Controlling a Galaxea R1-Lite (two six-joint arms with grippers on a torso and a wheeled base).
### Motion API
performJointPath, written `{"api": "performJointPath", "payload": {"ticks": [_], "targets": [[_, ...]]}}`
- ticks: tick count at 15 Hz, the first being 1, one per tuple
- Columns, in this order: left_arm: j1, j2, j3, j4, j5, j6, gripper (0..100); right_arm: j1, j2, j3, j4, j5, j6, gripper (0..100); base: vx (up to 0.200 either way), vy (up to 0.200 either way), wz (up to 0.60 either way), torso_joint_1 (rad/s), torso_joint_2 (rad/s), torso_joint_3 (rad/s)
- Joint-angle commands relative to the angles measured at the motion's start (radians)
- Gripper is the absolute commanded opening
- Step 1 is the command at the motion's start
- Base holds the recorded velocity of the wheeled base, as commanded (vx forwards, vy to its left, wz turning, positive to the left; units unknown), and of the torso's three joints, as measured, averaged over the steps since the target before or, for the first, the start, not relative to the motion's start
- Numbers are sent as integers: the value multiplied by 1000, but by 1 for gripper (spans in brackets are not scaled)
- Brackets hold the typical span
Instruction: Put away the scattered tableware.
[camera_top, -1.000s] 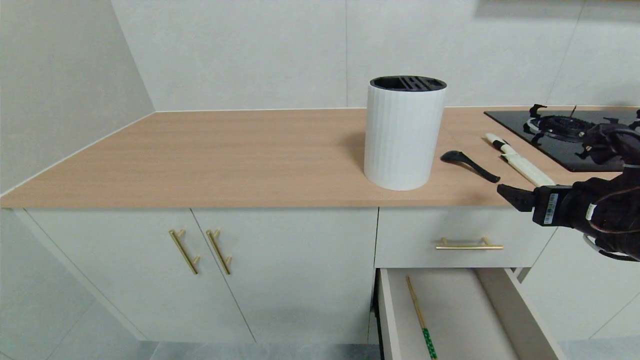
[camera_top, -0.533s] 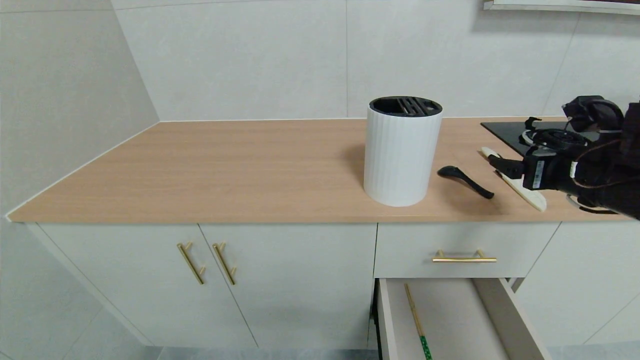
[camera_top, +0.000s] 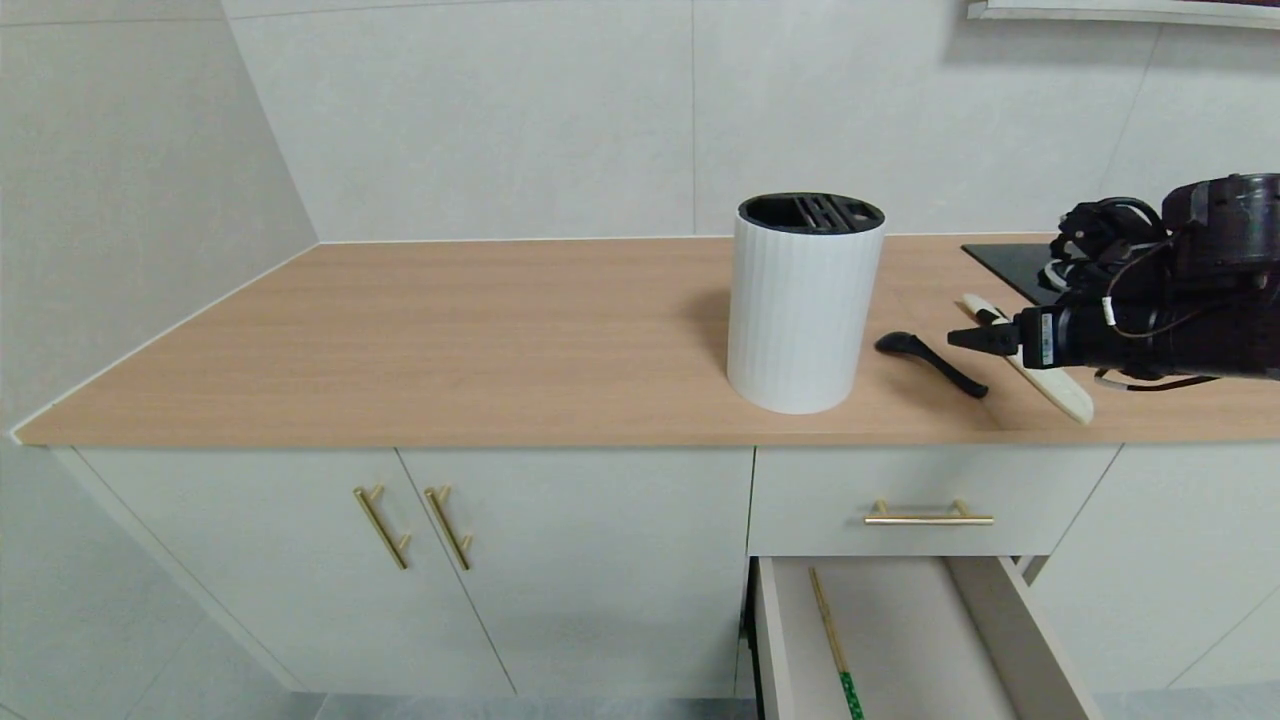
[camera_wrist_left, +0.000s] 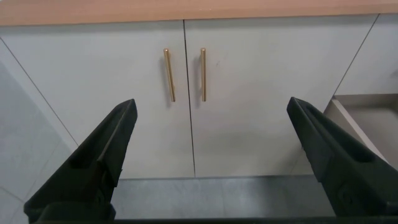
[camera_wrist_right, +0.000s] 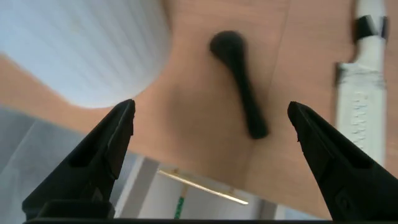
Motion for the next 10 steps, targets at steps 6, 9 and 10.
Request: {"api": "performJointPath", "payload": {"ticks": [6, 9, 10], "targets": [[0, 0, 0, 0, 0, 0, 100, -23, 200, 7, -197, -5, -39, 100, 0, 0, 0, 0, 0, 0], [0, 0, 0, 0, 0, 0, 100, -18, 228, 6, -198, -5, -42, 100, 0, 0, 0, 0, 0, 0], [0, 0, 0, 0, 0, 0, 100, -17, 237, 3, -201, -6, -42, 100, 0, 0, 0, 0, 0, 0]]}}
